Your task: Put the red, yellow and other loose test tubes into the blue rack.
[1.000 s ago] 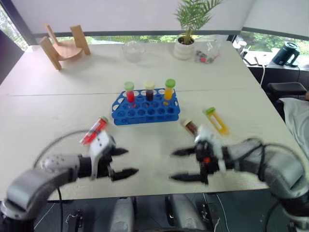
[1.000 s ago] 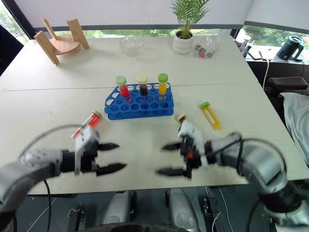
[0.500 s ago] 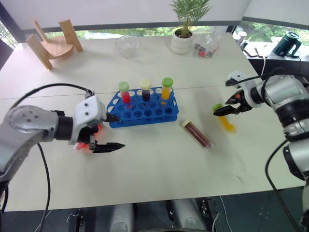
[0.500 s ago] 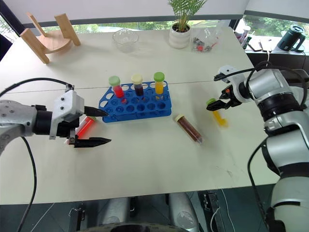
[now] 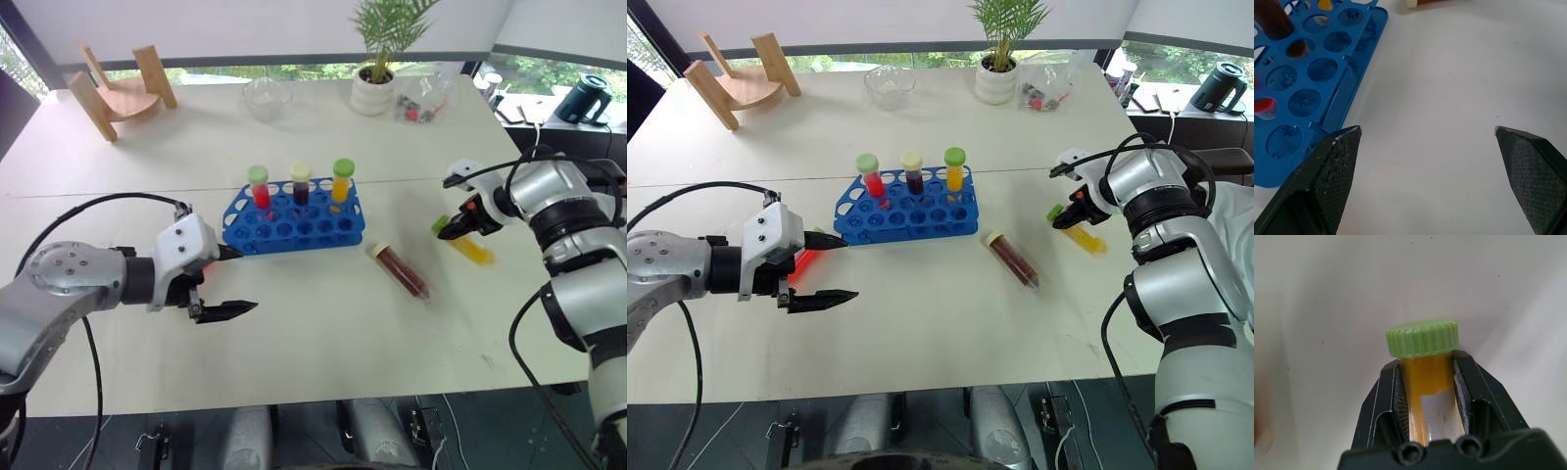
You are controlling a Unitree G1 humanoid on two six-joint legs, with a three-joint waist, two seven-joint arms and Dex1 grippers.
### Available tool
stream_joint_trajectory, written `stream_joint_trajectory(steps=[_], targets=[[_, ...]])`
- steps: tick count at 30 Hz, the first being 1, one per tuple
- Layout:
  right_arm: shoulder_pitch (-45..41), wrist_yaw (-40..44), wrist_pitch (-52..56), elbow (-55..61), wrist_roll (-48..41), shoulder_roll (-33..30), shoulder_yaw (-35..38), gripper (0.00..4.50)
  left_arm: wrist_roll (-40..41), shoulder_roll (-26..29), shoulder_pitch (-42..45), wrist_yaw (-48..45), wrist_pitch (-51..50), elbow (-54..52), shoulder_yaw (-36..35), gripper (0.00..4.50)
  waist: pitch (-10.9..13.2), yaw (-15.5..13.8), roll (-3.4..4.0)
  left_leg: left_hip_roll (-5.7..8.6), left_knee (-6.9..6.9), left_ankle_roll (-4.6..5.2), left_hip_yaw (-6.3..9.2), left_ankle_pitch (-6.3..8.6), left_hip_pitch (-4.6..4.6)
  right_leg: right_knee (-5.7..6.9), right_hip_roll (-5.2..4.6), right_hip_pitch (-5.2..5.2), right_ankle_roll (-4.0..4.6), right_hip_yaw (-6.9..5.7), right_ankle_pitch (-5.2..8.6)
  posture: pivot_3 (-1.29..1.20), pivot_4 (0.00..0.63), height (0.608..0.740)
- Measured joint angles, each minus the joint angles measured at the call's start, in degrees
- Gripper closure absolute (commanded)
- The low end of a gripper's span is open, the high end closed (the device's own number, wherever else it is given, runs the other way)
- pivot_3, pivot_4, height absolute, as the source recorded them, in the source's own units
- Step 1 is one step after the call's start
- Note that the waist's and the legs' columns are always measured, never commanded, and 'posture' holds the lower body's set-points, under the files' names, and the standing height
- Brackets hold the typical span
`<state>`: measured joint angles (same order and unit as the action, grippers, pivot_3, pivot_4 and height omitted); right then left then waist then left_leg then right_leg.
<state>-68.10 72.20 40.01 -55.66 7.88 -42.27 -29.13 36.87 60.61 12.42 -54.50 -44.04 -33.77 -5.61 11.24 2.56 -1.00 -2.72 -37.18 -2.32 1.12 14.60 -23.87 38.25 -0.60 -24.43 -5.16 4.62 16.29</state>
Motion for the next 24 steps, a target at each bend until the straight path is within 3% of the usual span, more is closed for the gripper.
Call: stream_joint_trajectory(steps=[4,6,8,13,16,24], targets=[[3.86,0.91,-5.99,6.77,-4.71,0.26,8.38,3.65,0.20,-0.04,-1.18,-1.11,0.65,3.04,-2.29,0.00,0.04,0.75,0.05,-0.02,0.00,0.00,-0.03,0.00,0.01,0.04,0.00,-0.03,0.01,0.03,-0.03,0.00,0.150,0.740],[6.90,0.17,-8.38,19.18,-13.43,3.39,18.81,3.65,0.69,-0.04,-1.28,-2.16,0.73,6.47,-4.49,0.00,0.10,1.76,0.14,-0.05,0.05,0.00,-0.05,0.00,0.16,0.22,0.05,-0.03,0.01,0.12,-0.02,0.00,0.150,0.740],[10.76,-7.47,-8.98,34.22,-19.18,8.94,27.93,3.65,1.10,-0.03,-0.86,-3.02,0.73,9.29,-5.77,0.00,0.06,1.64,0.11,-0.09,0.10,0.00,0.13,0.00,0.20,0.37,0.12,-0.02,0.14,-0.02,0.06,0.00,0.150,0.740],[25.77,-29.58,-9.62,55.02,-23.31,25.17,37.02,3.65,0.51,0.15,0.23,-5.54,0.94,15.53,-5.86,0.00,-0.06,0.03,-0.08,-0.01,0.05,-0.09,0.28,-0.05,0.14,0.48,0.02,0.03,0.23,-0.17,0.15,0.00,0.150,0.740],[32.82,-37.74,-10.57,58.71,-23.73,32.21,36.34,3.65,-0.83,1.17,1.75,-6.77,1.39,17.77,-5.20,0.00,-0.02,-0.11,-0.02,0.07,0.03,-0.48,0.23,-0.27,0.08,0.52,-0.06,-0.01,0.09,-0.12,0.07,0.00,0.150,0.740],[38.02,-46.58,-20.23,59.88,-19.94,35.68,32.48,3.65,-2.48,1.53,6.72,-8.92,1.68,19.24,-1.74,0.00,-0.04,0.08,-0.04,0.06,0.08,-0.68,0.22,-0.39,0.26,0.76,0.02,0.00,0.06,-0.08,0.05,0.00,0.150,0.740]])
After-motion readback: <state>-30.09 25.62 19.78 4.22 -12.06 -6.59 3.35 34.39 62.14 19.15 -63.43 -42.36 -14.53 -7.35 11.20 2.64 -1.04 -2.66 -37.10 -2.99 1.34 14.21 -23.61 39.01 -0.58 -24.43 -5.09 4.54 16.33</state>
